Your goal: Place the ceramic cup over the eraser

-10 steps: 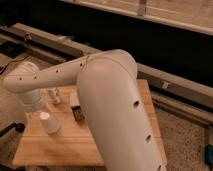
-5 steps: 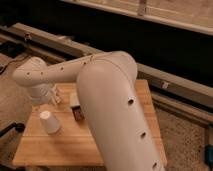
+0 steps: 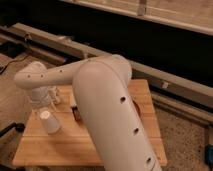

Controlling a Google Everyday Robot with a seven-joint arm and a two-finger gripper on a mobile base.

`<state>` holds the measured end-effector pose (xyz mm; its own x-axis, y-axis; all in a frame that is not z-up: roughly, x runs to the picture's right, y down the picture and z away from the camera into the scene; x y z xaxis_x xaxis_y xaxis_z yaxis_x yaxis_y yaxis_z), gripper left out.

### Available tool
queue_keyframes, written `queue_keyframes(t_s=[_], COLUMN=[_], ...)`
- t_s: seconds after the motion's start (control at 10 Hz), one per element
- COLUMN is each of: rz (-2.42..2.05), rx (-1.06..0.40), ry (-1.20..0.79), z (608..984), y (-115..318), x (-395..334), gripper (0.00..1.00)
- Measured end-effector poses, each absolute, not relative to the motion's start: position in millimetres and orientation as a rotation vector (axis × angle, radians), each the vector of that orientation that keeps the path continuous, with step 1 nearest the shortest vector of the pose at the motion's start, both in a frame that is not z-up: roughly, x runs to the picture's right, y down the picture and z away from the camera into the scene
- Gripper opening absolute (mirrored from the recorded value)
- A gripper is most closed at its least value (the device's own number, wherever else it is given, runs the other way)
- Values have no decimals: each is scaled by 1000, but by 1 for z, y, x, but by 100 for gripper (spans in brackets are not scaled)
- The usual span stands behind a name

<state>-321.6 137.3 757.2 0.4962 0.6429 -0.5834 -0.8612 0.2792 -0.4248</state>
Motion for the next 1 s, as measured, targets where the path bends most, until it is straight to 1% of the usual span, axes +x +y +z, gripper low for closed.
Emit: queue_keyframes(t_s=[0.3,0.4,0.7,0.8,0.9,1.0], rz=[1023,1021,1020,1024,1031,1038], rx=[-771,-751,-716,-710,-704,-697], ry=[346,359,381,384,380,377], z=[757,759,765,767,768,768], y=[150,156,167,168,169,168], x=[-326,-327,-327,-326,-325,-322], gripper=[65,60,31,23,11,4])
